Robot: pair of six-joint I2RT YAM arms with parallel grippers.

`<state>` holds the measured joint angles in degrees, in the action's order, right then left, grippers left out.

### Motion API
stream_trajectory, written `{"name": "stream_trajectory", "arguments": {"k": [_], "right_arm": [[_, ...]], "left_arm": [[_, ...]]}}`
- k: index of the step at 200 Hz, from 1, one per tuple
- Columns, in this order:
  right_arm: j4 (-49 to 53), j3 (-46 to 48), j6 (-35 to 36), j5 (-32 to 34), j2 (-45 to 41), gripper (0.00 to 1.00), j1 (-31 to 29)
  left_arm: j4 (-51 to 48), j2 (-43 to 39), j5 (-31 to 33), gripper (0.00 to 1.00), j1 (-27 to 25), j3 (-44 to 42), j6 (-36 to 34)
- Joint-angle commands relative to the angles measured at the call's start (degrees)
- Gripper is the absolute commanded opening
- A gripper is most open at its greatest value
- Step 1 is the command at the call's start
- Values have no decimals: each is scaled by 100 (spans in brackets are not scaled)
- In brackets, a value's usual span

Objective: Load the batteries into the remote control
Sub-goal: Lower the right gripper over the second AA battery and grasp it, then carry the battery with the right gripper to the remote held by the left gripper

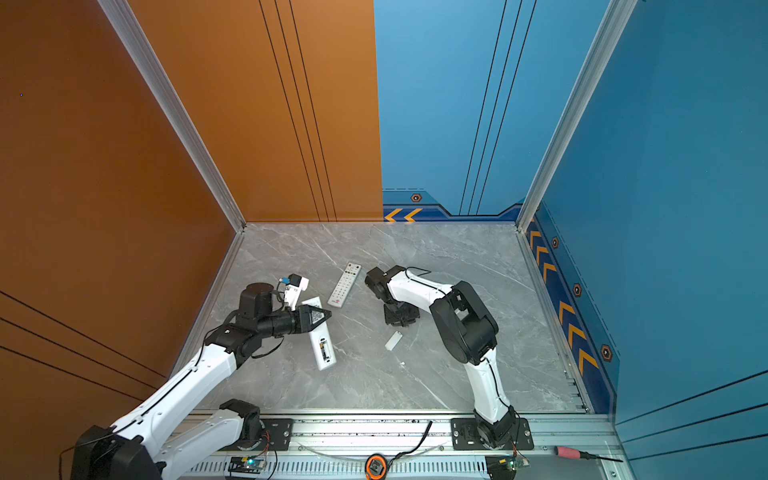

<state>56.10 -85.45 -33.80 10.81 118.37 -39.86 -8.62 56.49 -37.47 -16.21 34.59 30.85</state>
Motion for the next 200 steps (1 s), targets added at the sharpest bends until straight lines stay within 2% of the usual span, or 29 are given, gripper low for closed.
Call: {"name": "stream_trajectory", "arguments": {"k": [1, 43, 77, 106, 134, 163, 200], "right_arm": [[-350, 358, 171, -402, 82, 31, 49], [-812, 585, 357, -1003, -99, 29, 339], [-1046, 747, 397, -1271, -145, 19, 564], [-1087, 874, 606, -1238, -181, 13, 545], [-1259, 1183, 614, -1160, -357, 0, 549], [-1414, 1398, 641, -1011, -804, 0, 449], [-1179, 1137, 483, -787, -1752, 0, 276]], "left_arm": [[28, -22, -16, 0, -67, 48, -97], [-21, -120, 46, 0, -135, 48, -110], [-25, -103, 47, 0, -155, 58, -138], [-17, -102, 56, 0, -154, 55, -130], [112, -48, 52, 0, -162, 70, -23], [401, 230, -30, 0, -181, 158, 173], [928, 588, -190, 0, -126, 169, 398]]}}
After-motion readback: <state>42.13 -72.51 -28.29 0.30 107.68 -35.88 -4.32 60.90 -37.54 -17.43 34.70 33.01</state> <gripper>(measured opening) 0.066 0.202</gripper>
